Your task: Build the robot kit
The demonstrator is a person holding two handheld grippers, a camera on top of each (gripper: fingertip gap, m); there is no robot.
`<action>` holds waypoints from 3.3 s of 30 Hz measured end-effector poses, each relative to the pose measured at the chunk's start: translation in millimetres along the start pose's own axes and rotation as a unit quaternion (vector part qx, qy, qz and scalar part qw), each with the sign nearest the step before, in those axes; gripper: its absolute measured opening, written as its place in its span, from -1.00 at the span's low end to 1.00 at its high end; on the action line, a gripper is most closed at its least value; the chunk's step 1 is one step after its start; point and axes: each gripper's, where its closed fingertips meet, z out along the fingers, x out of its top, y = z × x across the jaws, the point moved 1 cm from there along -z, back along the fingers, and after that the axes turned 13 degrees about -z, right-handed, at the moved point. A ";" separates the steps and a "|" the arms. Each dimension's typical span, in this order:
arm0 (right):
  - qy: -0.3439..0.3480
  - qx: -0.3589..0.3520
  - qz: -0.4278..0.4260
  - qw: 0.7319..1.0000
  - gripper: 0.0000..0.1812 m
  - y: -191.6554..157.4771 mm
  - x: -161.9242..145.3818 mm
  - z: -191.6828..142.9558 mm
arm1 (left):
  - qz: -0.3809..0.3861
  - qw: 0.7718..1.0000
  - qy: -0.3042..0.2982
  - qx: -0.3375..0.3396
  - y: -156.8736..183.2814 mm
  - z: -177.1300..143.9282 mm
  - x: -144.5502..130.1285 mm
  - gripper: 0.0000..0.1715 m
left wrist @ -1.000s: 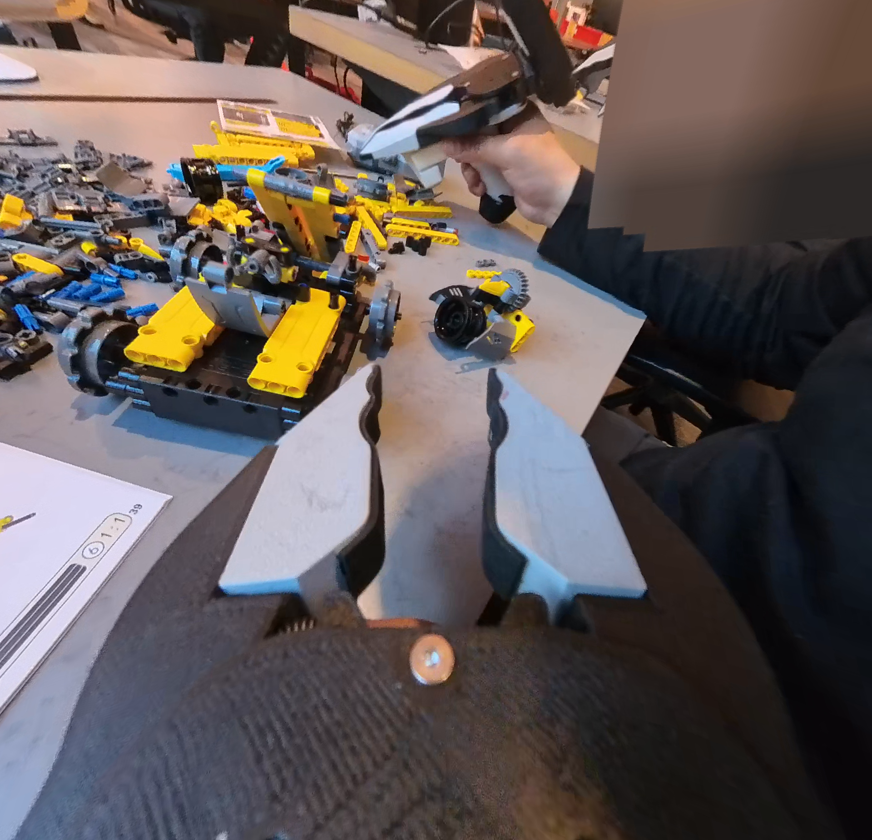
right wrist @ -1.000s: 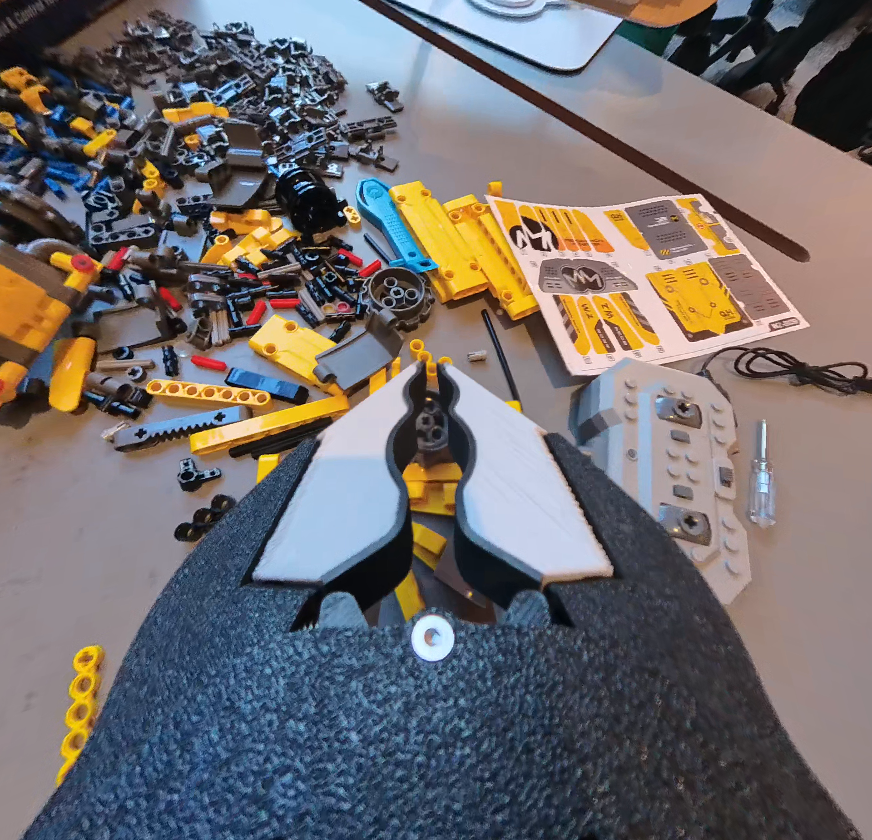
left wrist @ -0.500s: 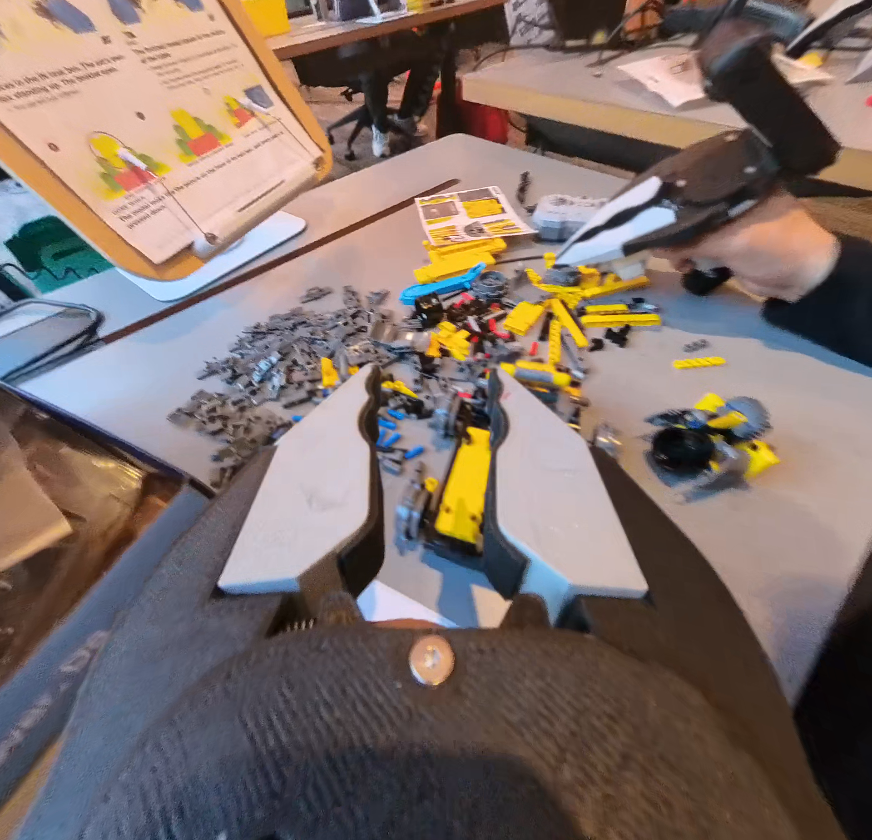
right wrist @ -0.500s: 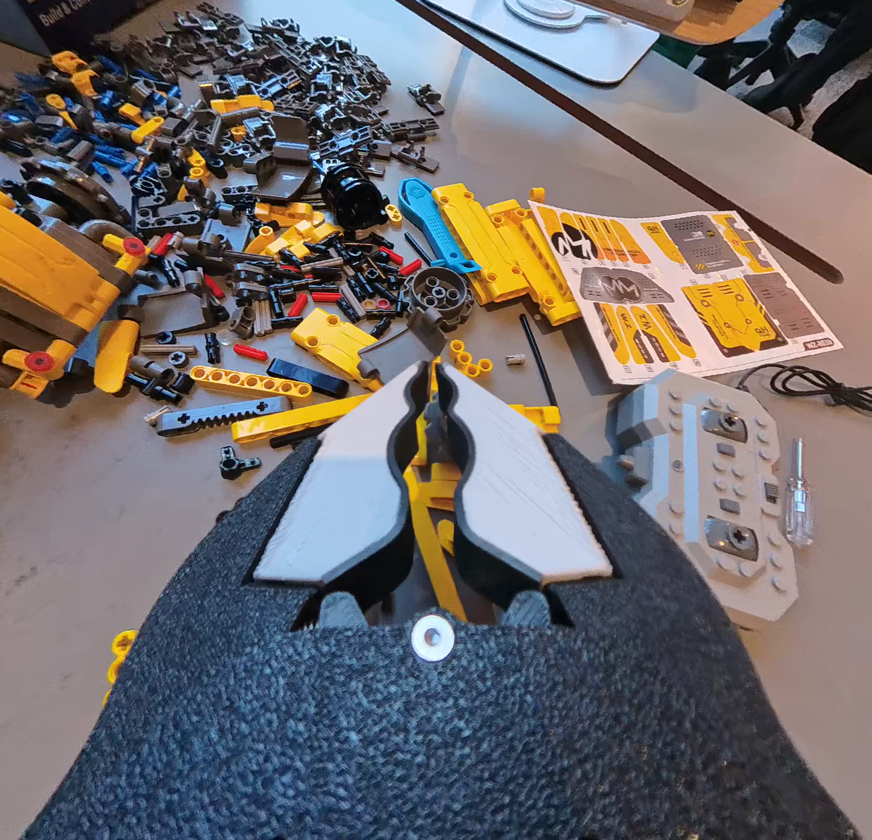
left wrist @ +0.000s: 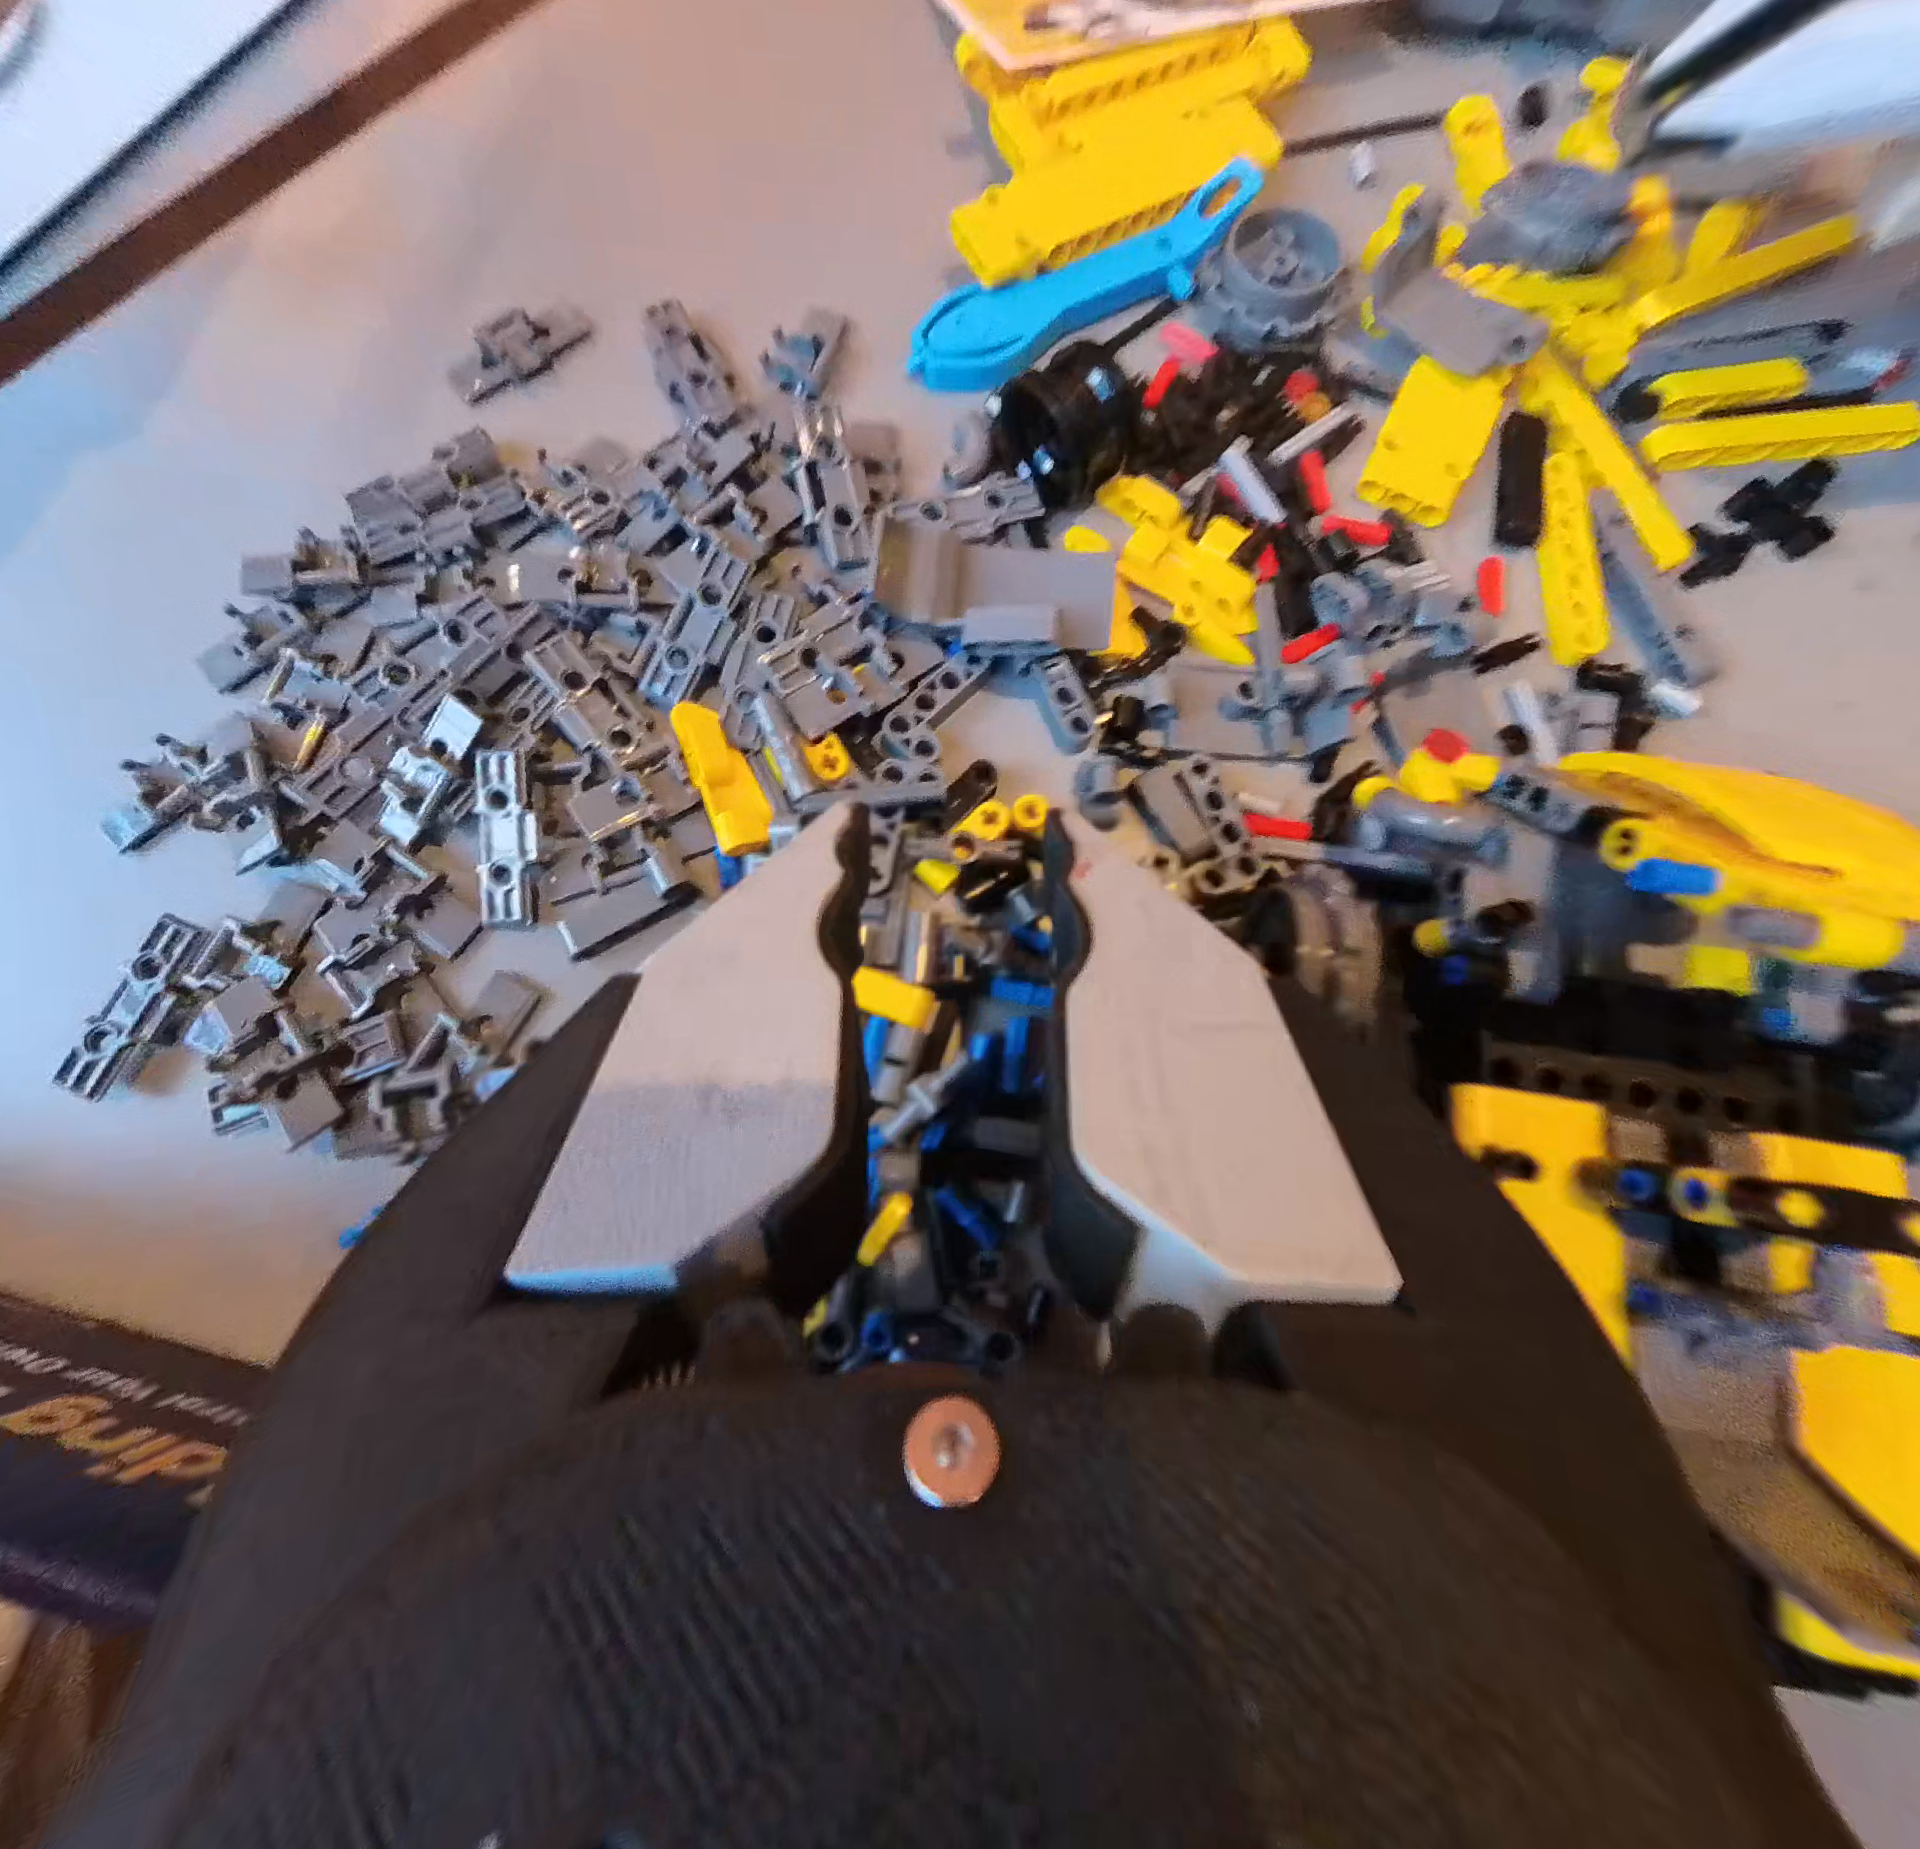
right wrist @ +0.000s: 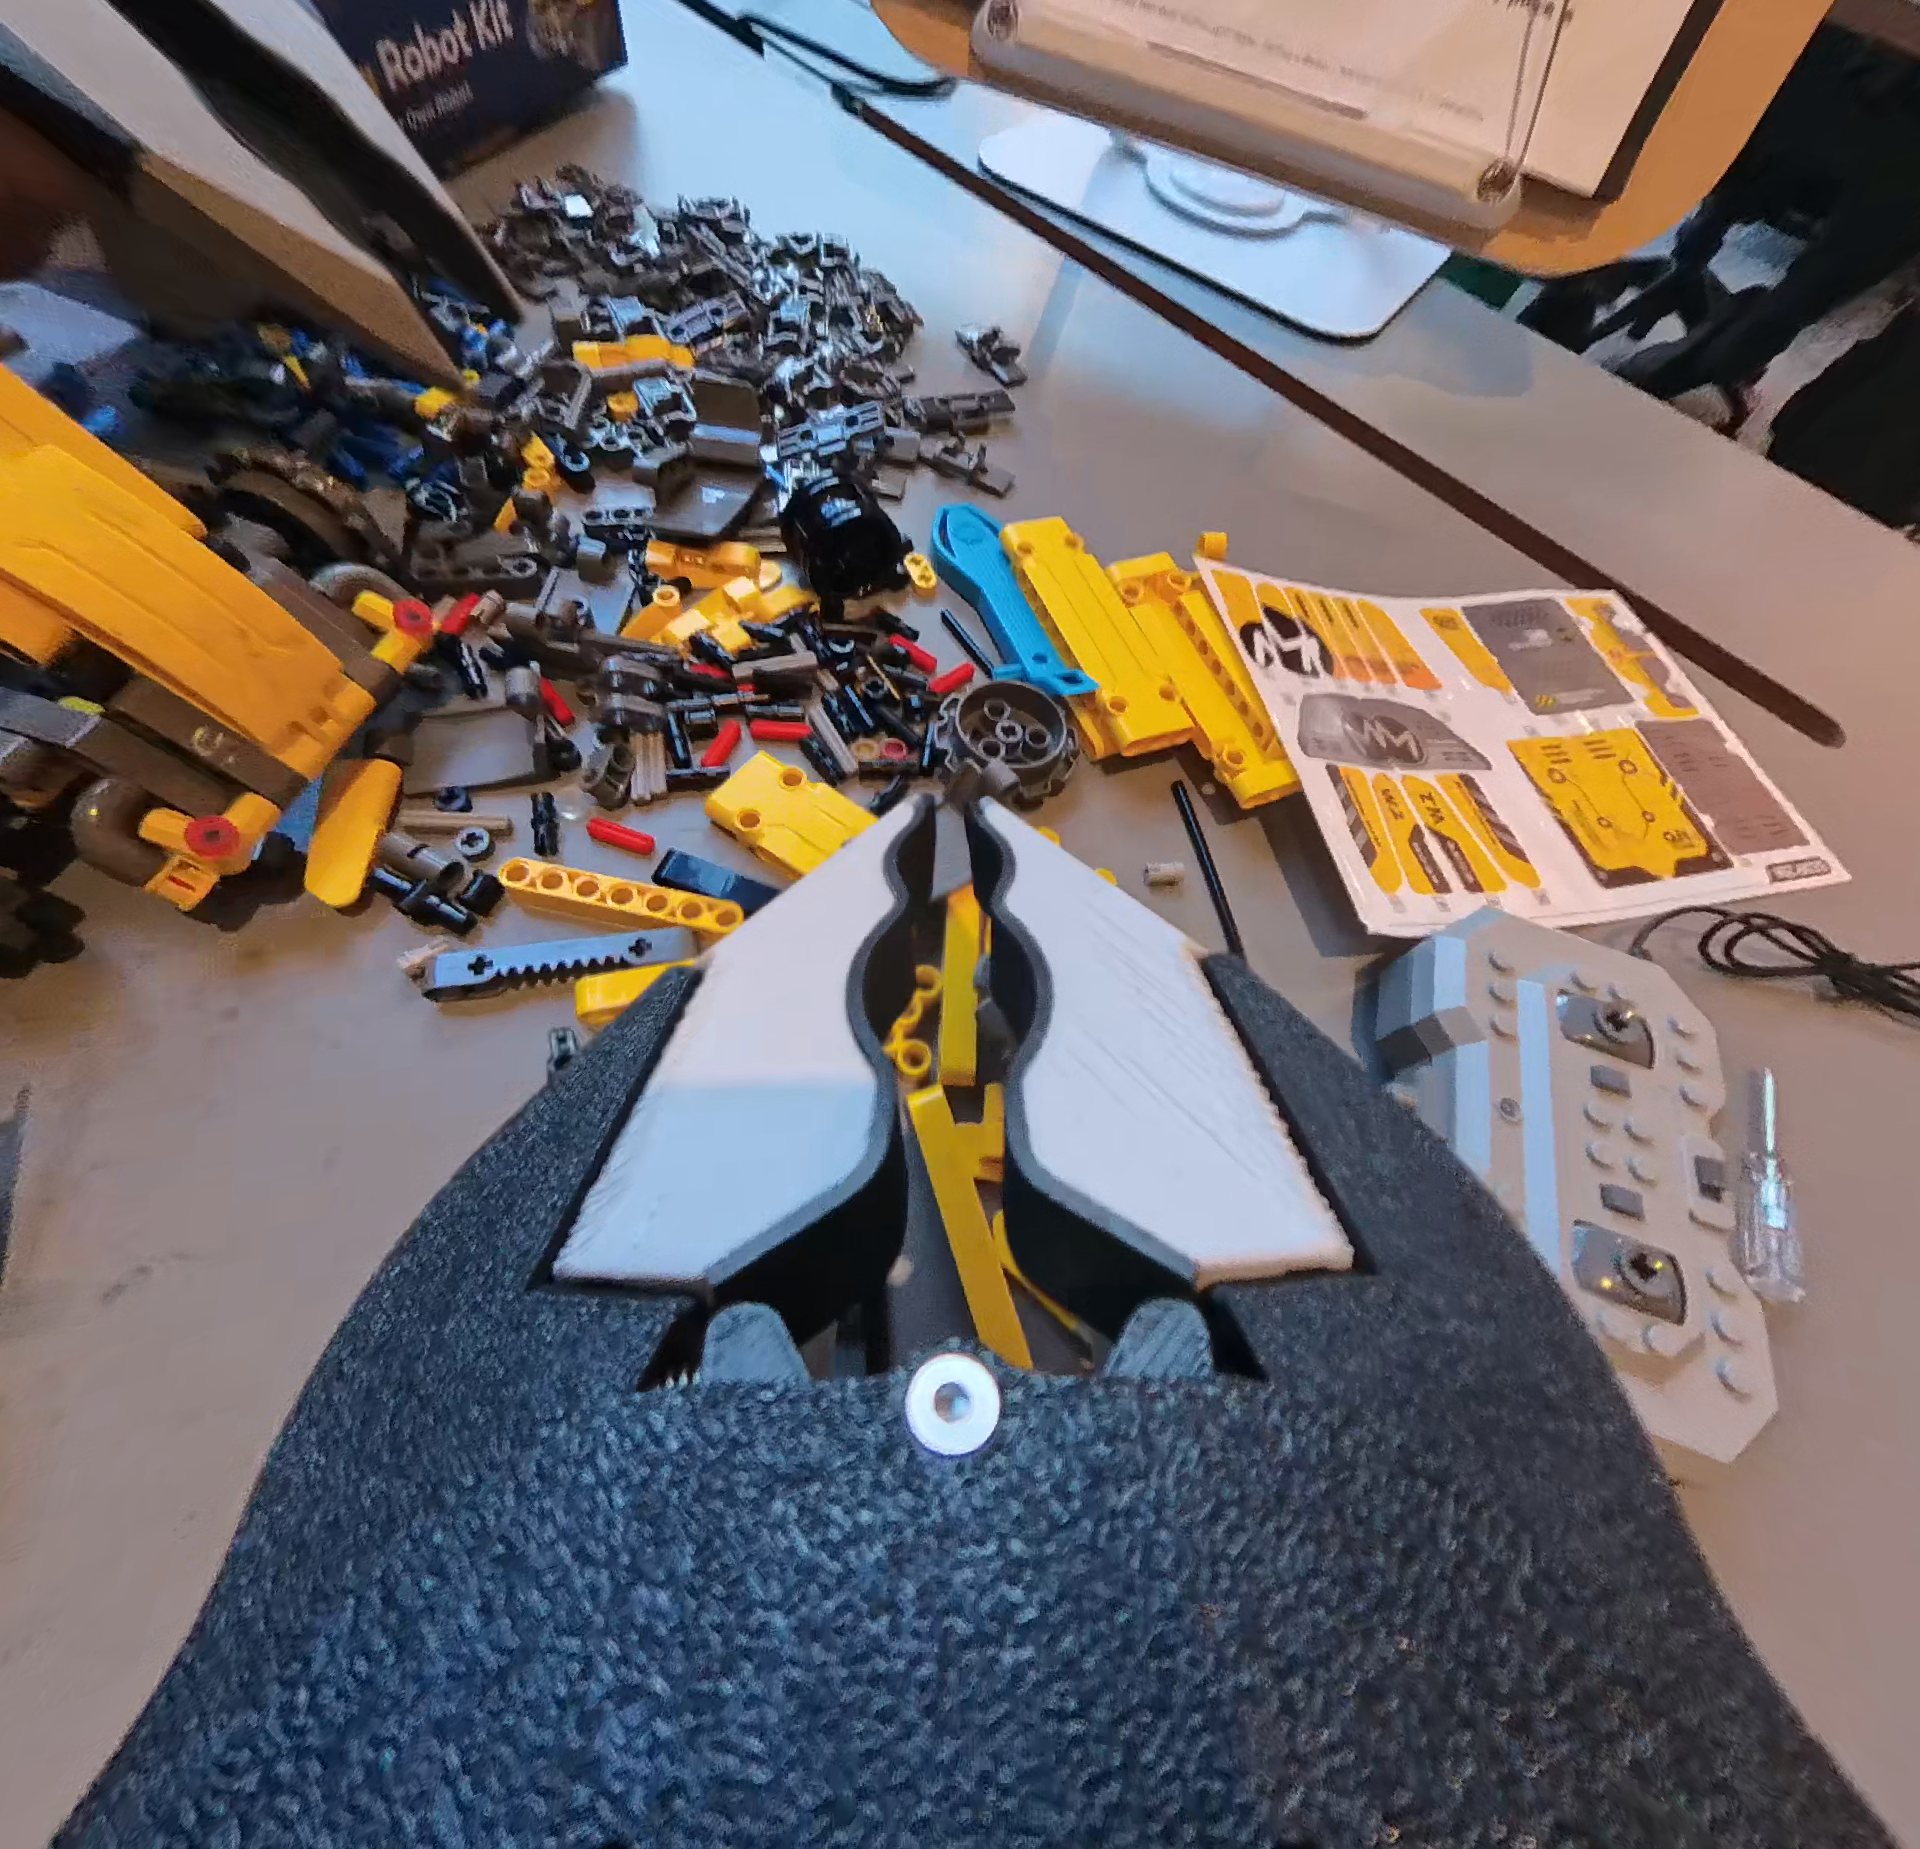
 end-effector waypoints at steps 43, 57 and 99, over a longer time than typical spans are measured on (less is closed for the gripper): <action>0.042 -0.010 0.013 0.999 -0.96 -3.3 20.0 -0.2 | -0.121 0.984 -0.041 0.123 -67.7 -8.6 -26.4 -1.00; 0.040 -0.005 0.018 0.999 -0.96 -5.9 18.8 2.8 | -0.102 0.994 -0.020 0.019 -27.1 -10.7 9.1 -0.78; 0.060 0.005 0.011 0.998 -0.98 -11.9 26.5 -6.7 | 0.045 0.985 -0.152 -0.069 20.9 68.0 23.5 -0.75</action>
